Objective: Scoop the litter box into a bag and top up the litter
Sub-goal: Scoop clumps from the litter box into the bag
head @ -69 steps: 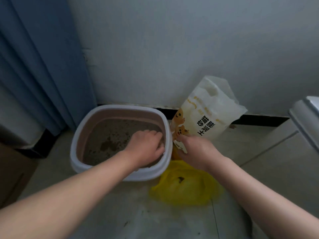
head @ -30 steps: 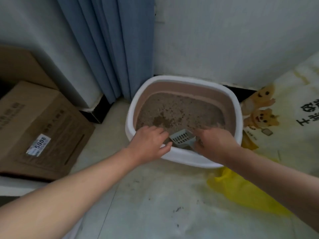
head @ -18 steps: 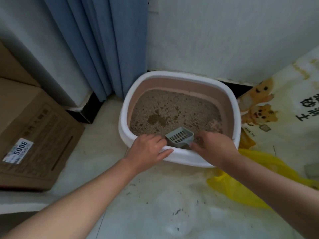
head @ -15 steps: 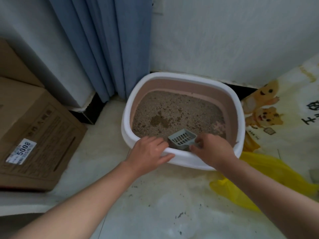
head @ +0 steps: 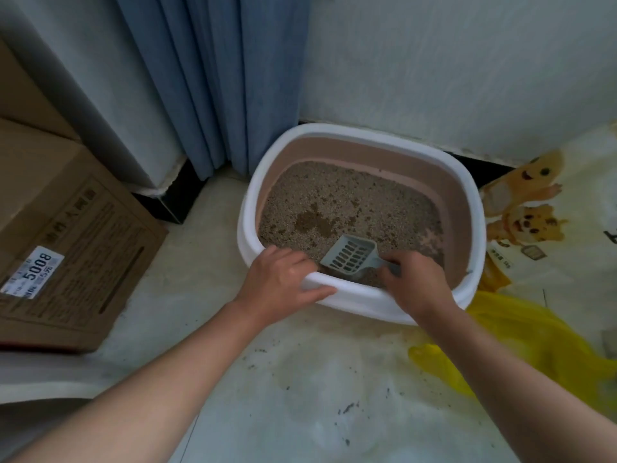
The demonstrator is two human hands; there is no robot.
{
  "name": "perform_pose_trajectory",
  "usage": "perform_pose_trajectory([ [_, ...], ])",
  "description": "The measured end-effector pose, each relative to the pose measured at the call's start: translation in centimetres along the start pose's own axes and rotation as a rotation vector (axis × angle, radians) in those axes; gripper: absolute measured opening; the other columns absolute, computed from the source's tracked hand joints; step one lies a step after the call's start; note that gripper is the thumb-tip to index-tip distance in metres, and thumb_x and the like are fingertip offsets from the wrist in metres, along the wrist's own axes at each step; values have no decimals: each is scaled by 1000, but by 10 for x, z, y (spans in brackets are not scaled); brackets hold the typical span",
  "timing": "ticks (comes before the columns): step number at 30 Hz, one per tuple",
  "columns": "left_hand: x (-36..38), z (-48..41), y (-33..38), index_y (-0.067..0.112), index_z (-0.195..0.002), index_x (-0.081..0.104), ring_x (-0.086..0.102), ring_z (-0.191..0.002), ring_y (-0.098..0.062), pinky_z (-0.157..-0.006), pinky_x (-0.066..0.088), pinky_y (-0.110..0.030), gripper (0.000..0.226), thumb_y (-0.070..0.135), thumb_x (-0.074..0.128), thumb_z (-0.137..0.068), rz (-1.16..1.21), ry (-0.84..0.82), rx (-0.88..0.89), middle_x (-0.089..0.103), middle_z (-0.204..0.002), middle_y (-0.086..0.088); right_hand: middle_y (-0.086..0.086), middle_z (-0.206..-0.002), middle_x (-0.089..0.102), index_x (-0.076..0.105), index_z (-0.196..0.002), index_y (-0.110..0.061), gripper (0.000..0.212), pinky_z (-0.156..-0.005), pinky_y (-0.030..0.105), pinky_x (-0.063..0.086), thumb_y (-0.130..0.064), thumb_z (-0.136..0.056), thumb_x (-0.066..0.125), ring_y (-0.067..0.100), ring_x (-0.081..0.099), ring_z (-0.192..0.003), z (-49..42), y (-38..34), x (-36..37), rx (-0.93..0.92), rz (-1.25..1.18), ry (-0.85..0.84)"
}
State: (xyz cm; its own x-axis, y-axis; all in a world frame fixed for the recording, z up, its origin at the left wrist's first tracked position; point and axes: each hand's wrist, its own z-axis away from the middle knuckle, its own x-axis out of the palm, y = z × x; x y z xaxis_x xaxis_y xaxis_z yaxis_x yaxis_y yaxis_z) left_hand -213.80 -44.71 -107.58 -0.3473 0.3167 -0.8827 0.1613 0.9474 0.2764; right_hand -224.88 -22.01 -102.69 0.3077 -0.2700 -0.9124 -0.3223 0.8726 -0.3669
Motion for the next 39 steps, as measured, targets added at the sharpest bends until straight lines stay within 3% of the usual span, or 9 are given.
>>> perform_pose_trajectory([
  [5, -4, -3, -19, 20, -73, 68, 53, -68, -14, -71, 41, -35, 61, 78, 53, -84, -47, -15, -54, 59, -72, 9, -4, -76, 70, 74, -108, -30, 21, -57, 35, 54, -33, -94, 58, 14, 61, -62, -11, -4, -13, -34, 69, 71],
  [8, 2, 3, -14, 18, -74, 67, 49, -74, -17, -75, 39, -35, 61, 76, 50, -87, -75, 19, -72, 58, -75, 6, -7, -68, 66, 74, -107, -29, 20, -46, 27, 43, -32, -95, 58, 10, 57, -55, -20, -11, -10, -31, 82, 39],
  [12, 6, 4, -15, 17, -72, 65, 47, -73, -18, -74, 38, -36, 61, 74, 53, -88, -78, 74, -61, 55, -74, 4, -3, -65, 63, 74, -105, -20, 20, -45, 24, 34, -29, -95, 59, 12, 54, -52, -33, -19, -2, 18, 15, 5],
  [15, 8, 3, -15, 16, -68, 62, 45, -72, -19, -72, 37, -35, 61, 74, 54, -87, -96, 98, -53, 53, -72, 4, -2, -61, 62, 76, -99, -18, 21, -43, 23, 33, -30, -95, 58, 15, 56, -50, -42, -22, -2, 53, 13, 9],
  [20, 10, 4, -18, 17, -66, 60, 44, -70, -18, -71, 34, -34, 60, 73, 58, -86, -118, 112, -31, 52, -71, 4, -1, -63, 65, 77, -104, -22, 21, -43, 23, 36, -29, -94, 59, 15, 57, -50, -51, -20, -11, 64, 10, -6],
  [25, 11, 2, -19, 17, -66, 59, 45, -69, -19, -69, 35, -35, 60, 74, 57, -86, -135, 109, -14, 52, -70, 4, -3, -55, 55, 75, -91, -19, 17, -39, 22, 29, -27, -93, 61, 12, 49, -44, -49, -19, -13, 98, 56, -15],
  [30, 11, 4, -19, 17, -66, 60, 46, -70, -19, -70, 33, -34, 61, 74, 54, -87, -132, 119, -12, 53, -70, 4, -3, -59, 59, 76, -102, -20, 19, -44, 24, 33, -26, -96, 59, 14, 52, -48, -50, -18, 4, 84, -47, 2],
  [36, 10, 2, -17, 17, -66, 60, 46, -69, -20, -69, 37, -36, 60, 73, 56, -87, -135, 127, -12, 53, -70, 3, 3, -84, 70, 70, -120, -22, 26, -51, 27, 42, -27, -99, 57, 16, 57, -58, -60, -25, 21, 56, -143, -42],
  [39, 9, 3, -17, 17, -66, 60, 46, -69, -19, -69, 36, -35, 59, 73, 57, -86, -146, 122, -15, 53, -70, 3, 2, -81, 67, 69, -122, -19, 27, -54, 28, 44, -29, -99, 57, 16, 57, -62, -73, -32, 33, 81, -128, -82],
])
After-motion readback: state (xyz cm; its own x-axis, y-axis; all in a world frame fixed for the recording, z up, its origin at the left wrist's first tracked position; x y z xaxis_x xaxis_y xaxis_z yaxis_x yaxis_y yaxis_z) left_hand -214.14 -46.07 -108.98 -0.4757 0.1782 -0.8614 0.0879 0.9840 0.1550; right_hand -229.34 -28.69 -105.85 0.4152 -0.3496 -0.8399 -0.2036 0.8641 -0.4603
